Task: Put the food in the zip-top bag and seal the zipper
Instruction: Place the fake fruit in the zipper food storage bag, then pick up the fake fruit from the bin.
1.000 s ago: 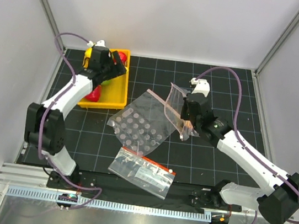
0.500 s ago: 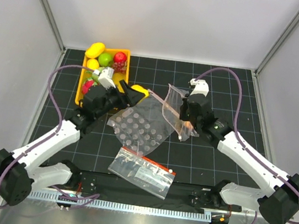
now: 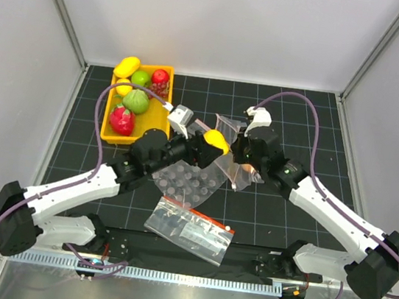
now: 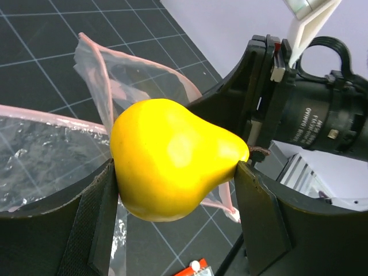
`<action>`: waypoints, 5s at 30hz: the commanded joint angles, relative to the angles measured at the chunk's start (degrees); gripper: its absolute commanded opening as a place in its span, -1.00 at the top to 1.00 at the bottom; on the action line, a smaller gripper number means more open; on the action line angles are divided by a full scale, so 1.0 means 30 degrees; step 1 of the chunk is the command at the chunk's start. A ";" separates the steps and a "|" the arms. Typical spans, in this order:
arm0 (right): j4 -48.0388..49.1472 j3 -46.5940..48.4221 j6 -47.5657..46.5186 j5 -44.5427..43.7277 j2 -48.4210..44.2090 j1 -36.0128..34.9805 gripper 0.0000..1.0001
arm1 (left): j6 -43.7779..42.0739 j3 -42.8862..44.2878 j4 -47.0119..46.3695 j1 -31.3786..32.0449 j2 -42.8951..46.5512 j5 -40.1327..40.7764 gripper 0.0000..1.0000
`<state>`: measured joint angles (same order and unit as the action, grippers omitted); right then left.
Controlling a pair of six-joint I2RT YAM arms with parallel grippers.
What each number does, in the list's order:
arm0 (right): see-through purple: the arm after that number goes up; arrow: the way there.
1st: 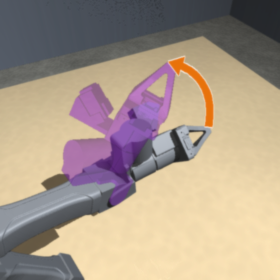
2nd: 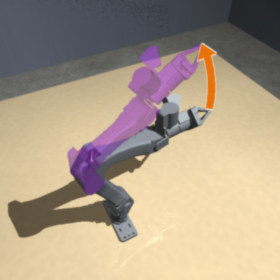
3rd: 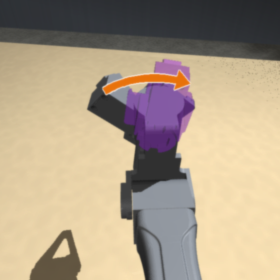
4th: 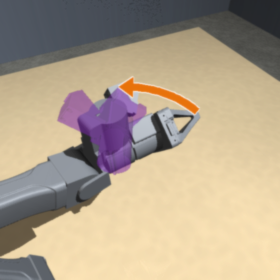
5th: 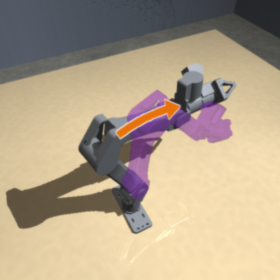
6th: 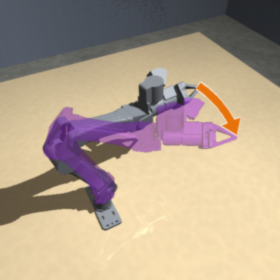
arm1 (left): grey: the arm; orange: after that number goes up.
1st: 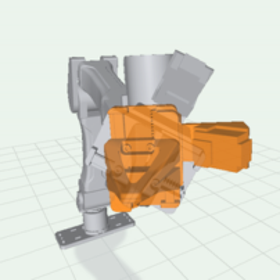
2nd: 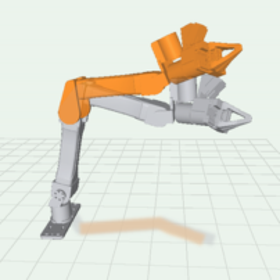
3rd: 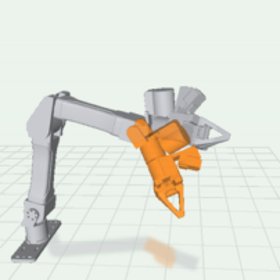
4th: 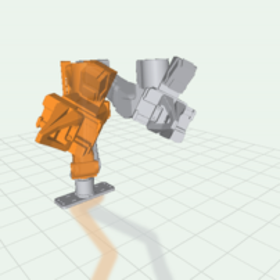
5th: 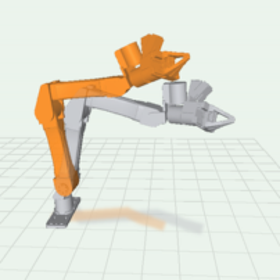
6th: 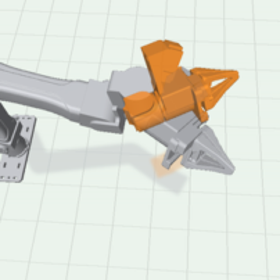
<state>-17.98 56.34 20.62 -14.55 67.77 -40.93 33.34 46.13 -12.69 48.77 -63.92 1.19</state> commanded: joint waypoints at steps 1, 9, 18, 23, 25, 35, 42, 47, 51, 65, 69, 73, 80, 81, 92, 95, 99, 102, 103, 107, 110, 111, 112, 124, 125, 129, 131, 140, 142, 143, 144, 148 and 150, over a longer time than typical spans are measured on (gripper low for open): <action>0.0399 0.0351 -0.0341 -0.0041 -0.0732 -0.0273 0.98 | -0.1591 0.1145 -0.2563 0.0643 -0.1102 -0.0309 0.64; -0.0013 0.0089 0.0040 -0.1713 -0.1993 -0.0274 0.99 | -0.2032 0.2406 -0.4002 0.1086 -0.3711 -0.0309 0.68; -0.0247 0.0030 0.0041 -0.2445 -0.2549 -0.0274 0.98 | -0.1827 0.3080 -0.5672 0.1086 -0.5528 -0.1161 0.68; -0.0394 -0.0088 -0.0223 -0.3267 -0.3135 -0.0274 0.98 | -0.2265 0.4221 -0.3773 0.1086 -0.6465 -0.0544 0.68; -0.0306 -0.0204 -0.0253 -0.3121 -0.3340 -0.0274 0.98 | -0.2325 0.4602 -0.3243 0.1086 -0.6876 0.0188 0.66; 0.0133 -0.0556 -0.0165 -0.3413 -0.3985 -0.0274 0.98 | -0.2413 0.6127 -0.0459 0.1086 -0.8049 0.0453 -0.49; -0.0013 -0.0615 0.0010 -0.4057 -0.4044 -0.0274 0.98 | -0.2589 0.5953 0.0799 0.1086 -0.7024 0.0892 -1.00; 0.0045 -0.0644 0.0040 -0.4029 -0.4015 -0.0245 0.98 | -0.2589 0.5455 0.0773 0.1086 -0.6089 0.0716 -0.99; 0.0133 -0.0673 0.0127 -0.3999 -0.3898 -0.0274 0.98 | -0.2647 0.5103 0.1413 0.1086 -0.4890 0.0833 -1.00; 0.0953 -0.1230 0.0245 -0.4321 -0.3957 -0.0244 0.98 | -0.2355 0.2553 0.6480 0.0297 0.1708 1.0964 -0.99; 0.1070 -0.1288 0.0245 -0.4292 -0.3869 -0.0274 0.98 | -0.1448 0.2992 0.7305 -0.0992 0.0450 1.1674 -0.99; 0.1275 -0.1405 0.0274 -0.4176 -0.3752 -0.0244 0.98 | -0.1038 0.4216 0.7772 -0.2076 -0.1774 1.1147 -1.00; 0.1393 -0.1405 0.0157 -0.3999 -0.3429 -0.0274 0.98 | -0.0187 0.7057 0.9526 -0.3777 -0.4472 0.9444 -0.99; 0.1422 -0.1406 0.0070 -0.3970 -0.3429 -0.0245 0.98 | -0.0245 0.7529 0.9967 -0.4067 -0.4880 0.9592 -1.00; 0.1510 -0.1376 0.0040 -0.3560 -0.3458 -0.0245 0.98 | -0.3818 1.5090 1.5889 -0.8257 -1.0034 1.0119 -0.99; 0.1481 -0.1405 0.0040 -0.3560 -0.3429 -0.0274 0.98 | -0.4083 1.5648 1.5539 -0.9455 -1.1557 1.0412 -0.99; 0.1685 -0.1464 0.0011 -0.3530 -0.3137 -0.0273 0.98 | -0.4872 1.6993 1.5187 -1.0806 -1.4196 1.1379 -0.99; 0.1715 -0.1347 0.0040 -0.3238 -0.2639 -0.0274 0.98 | -0.6072 1.8049 1.4719 -1.1482 -1.6188 1.1234 -0.99; 0.1715 -0.1289 0.0069 -0.3034 -0.2464 -0.0245 0.98 | -0.6336 1.8718 1.4631 -1.1599 -1.6802 1.1495 -1.00; 0.1628 -0.1142 0.0069 -0.2828 -0.2199 -0.0274 0.98 | -0.6431 2.0069 1.4923 -1.2126 -1.9090 1.1909 -0.99; 0.1657 -0.1171 0.0098 -0.2798 -0.2286 -0.0274 0.98 | -0.5696 2.0801 1.5098 -1.2566 -2.0584 1.0742 -0.99; 0.1686 -0.1200 0.0099 -0.2769 -0.2315 -0.0274 0.98 | -0.5433 2.0892 1.5098 -1.2625 -2.1168 1.0591 -1.00; 0.1715 -0.1230 0.0128 -0.2769 -0.2287 -0.0274 0.98 | -0.5373 2.1038 1.5127 -1.2625 -2.1493 1.0502 -0.99; 0.1774 -0.1230 0.0187 -0.2798 -0.2140 -0.0273 0.98 | -0.2765 1.9434 1.4692 -1.3358 -2.0013 0.7661 0.22; 0.1774 -0.1259 0.0187 -0.2798 -0.2140 -0.0245 0.98 | -0.2620 1.8935 1.3992 -1.3358 -1.9480 0.7631 0.28; 0.1774 -0.1230 0.0158 -0.2827 -0.2198 -0.0273 0.98 | -0.1391 1.6125 1.2202 -1.3299 -1.6433 0.6668 0.35; 0.1774 -0.1230 0.0157 -0.2827 -0.2228 -0.0273 0.98 | 0.0189 1.3696 1.0511 -1.3299 -1.4682 0.5790 0.35; 0.1657 -0.1201 0.0099 -0.2740 -0.2344 -0.0273 0.98 | 0.3563 0.5438 0.4386 -1.0637 -0.7413 0.5662 0.56; 0.1656 -0.1230 0.0099 -0.2711 -0.2491 -0.0244 0.98 | 0.3680 0.3967 0.2194 -0.9289 -0.4981 0.5931 0.55; 0.1657 -0.1230 0.0070 -0.2739 -0.2578 -0.0273 0.98 | 0.3797 0.2974 0.1280 -0.8908 -0.4218 0.5641 0.55; 0.1598 -0.1259 0.0098 -0.2652 -0.2637 -0.0274 0.98 | 0.4407 0.1252 0.0255 -0.8585 -0.3515 0.5261 0.54; 0.1568 -0.1288 0.0070 -0.2592 -0.2755 -0.0274 0.98 | 0.6167 -0.0963 -0.3506 -0.7327 -0.0409 0.1866 0.50; 0.1540 -0.1231 0.0069 -0.2593 -0.2668 -0.0274 0.98 | 0.5559 -0.0817 -0.3069 -0.6332 0.0210 0.1129 0.49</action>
<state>-15.46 51.83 20.91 -22.33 61.23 -41.52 47.81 43.16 -11.40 27.16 -66.17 10.46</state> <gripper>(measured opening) 0.040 0.493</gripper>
